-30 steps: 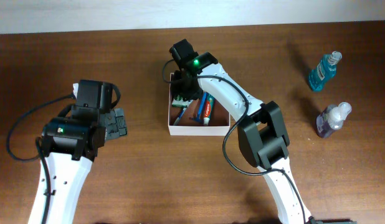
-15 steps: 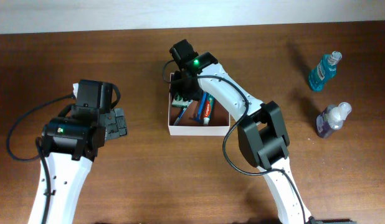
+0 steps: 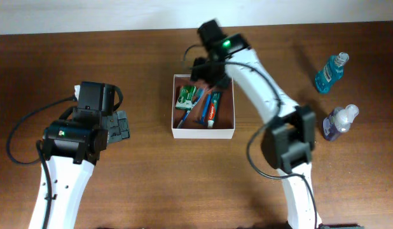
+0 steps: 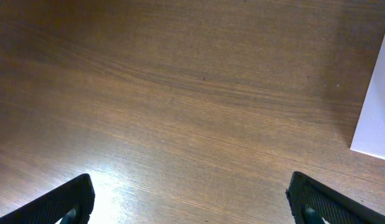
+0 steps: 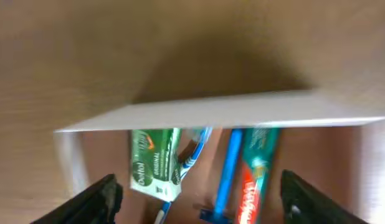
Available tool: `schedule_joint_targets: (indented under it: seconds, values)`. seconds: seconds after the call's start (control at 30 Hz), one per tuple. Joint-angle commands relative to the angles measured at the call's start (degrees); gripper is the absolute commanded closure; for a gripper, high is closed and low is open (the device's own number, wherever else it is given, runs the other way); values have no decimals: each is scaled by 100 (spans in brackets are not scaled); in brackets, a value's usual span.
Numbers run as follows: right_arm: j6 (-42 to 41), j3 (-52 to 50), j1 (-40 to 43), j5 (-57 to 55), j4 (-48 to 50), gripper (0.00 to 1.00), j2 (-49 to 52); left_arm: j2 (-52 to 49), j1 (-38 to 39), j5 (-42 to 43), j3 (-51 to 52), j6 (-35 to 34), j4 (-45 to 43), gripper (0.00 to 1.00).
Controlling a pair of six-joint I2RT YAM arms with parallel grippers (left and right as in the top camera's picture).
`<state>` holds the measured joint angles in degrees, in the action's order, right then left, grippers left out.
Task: Pack container
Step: 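Move the right gripper back right to the teal mouthwash bottle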
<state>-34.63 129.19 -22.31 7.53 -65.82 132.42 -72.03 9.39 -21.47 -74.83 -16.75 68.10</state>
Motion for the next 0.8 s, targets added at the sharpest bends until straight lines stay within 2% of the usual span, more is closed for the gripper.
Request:
schedule_joint_targets:
  seconds: [0.0, 0.13, 0.27, 0.33, 0.5, 0.63, 0.77]
  values:
    - [1202, 435, 315, -114, -109, 20, -745, -17, -31, -61, 17, -57, 4, 0]
    - [2347, 651, 761, -361, -378, 13, -1263, -17, -31, -61, 17, -57, 2, 1]
    - [2444, 658, 1467, -1545, -988, 6, -1788, -17, -31, -61, 17, -57, 2, 0]
    - [2671, 658, 1880, -1495, -1331, 3, -1917, -17, -31, -61, 17, -57, 4, 1]
    - [3410, 656, 2761, -1311, -2013, 2, -1875, -17, -31, -61, 17, -57, 4, 1]
    - [3449, 636, 3246, -1318, -1873, 2, -1751, -17, -31, -61, 17, -57, 4, 1]
    - [3899, 636, 3630, -1316, -1768, 2, -1574, -17, -31, -61, 17, -57, 4, 1]
